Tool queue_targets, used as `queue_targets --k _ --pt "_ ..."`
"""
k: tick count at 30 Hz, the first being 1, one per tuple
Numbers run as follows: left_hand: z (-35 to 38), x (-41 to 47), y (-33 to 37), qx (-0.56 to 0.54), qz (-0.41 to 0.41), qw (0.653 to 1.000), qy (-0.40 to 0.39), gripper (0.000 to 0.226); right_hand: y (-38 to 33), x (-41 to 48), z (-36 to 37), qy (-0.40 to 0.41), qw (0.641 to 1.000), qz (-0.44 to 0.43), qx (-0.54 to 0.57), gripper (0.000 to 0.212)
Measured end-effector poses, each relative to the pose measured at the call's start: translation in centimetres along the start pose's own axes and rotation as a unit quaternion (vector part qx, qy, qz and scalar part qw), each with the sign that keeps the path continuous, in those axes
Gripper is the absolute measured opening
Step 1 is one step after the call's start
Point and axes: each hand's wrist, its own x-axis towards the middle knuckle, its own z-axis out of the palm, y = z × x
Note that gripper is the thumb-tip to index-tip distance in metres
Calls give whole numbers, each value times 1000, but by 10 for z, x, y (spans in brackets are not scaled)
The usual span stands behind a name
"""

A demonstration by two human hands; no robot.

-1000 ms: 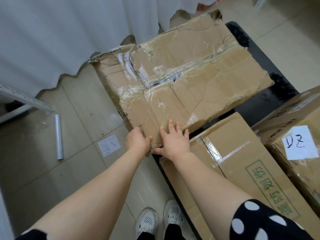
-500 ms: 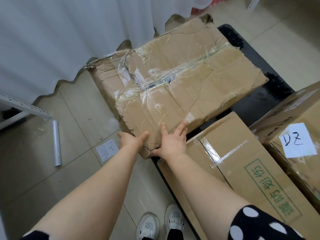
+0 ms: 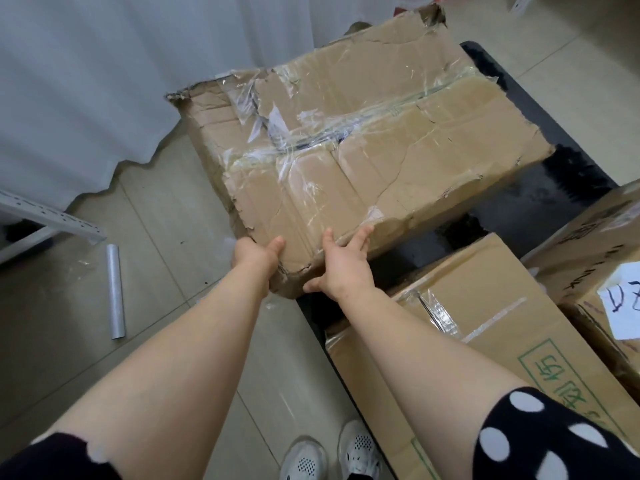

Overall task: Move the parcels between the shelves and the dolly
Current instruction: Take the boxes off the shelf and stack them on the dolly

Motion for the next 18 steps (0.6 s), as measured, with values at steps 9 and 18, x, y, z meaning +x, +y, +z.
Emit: queue_targets --k 9,18 --pt "8 18 14 12 21 998 51 58 4 20 2 41 999 -33 -4 97" --pt "11 22 10 -30 -27 999 28 52 9 27 -4 46 996 0 70 93"
